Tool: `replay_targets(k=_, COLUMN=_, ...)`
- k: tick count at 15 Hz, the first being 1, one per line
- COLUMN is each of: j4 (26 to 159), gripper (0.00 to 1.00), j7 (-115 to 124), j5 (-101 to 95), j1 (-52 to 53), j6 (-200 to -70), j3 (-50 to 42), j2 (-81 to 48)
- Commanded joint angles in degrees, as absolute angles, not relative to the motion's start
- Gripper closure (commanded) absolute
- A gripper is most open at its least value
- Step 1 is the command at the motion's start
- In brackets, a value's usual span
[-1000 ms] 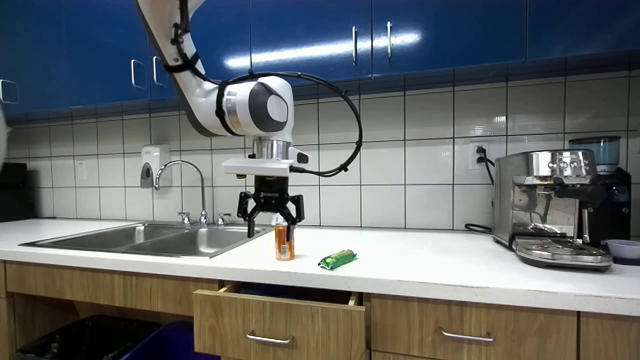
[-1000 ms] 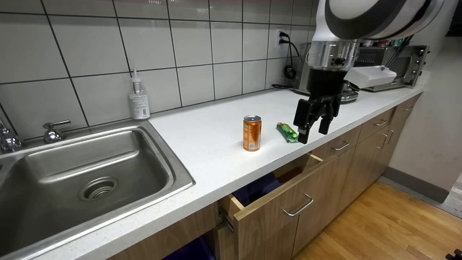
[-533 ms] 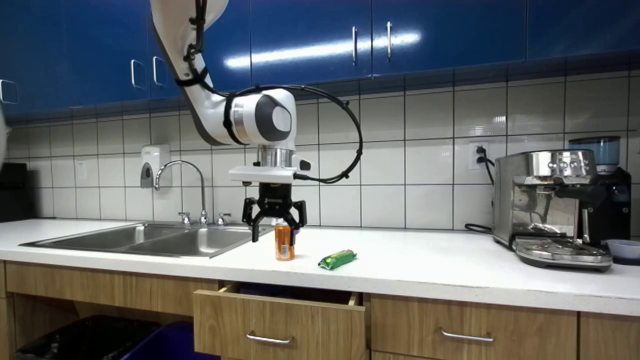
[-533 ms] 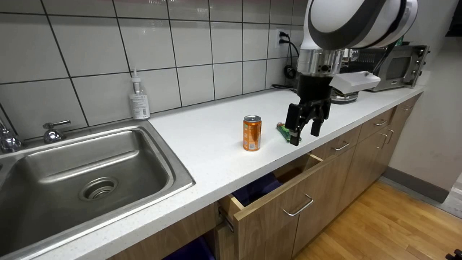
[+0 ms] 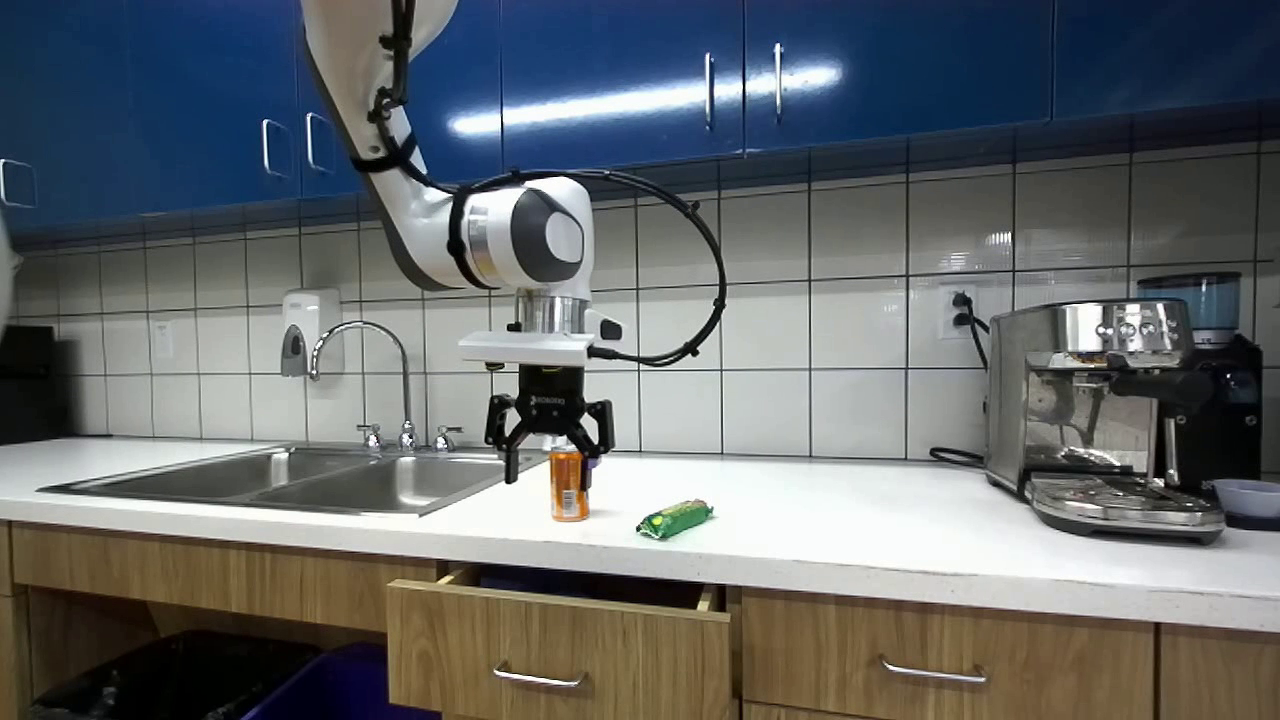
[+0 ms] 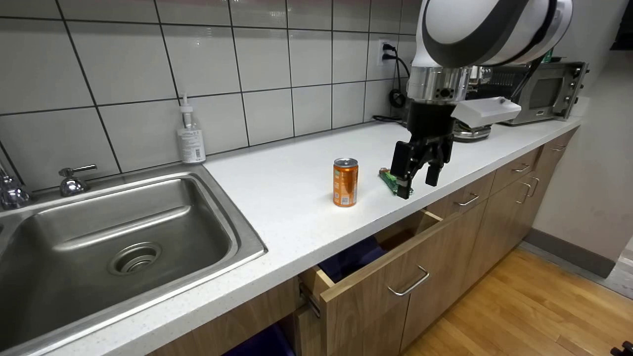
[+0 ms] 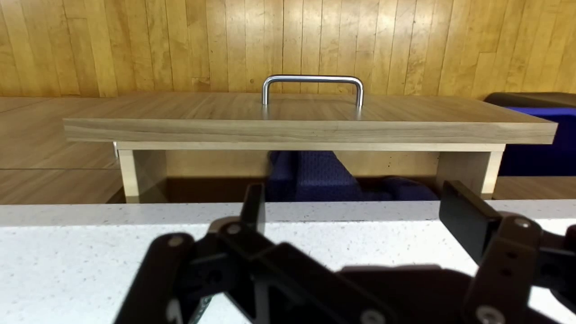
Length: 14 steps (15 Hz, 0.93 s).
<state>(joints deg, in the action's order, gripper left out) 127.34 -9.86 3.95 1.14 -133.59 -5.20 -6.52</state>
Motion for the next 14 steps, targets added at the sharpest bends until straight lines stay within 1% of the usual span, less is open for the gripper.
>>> replay_targets(k=1, j4=127.2, gripper=0.00, j7=-9.6, j5=3.7, j1=-0.3, j6=-133.4, j3=-3.7, j2=-6.5)
replay_targets(k=8, j4=127.3, gripper=0.00, j7=-10.5, j5=4.0, j1=-0.3, j6=-133.9, j3=-3.6, j2=-6.9)
replay_targets(k=14, j4=126.4, gripper=0.00, j7=-7.4, j5=3.0, j1=0.2, j6=-138.6, j3=-3.0, j2=-12.6)
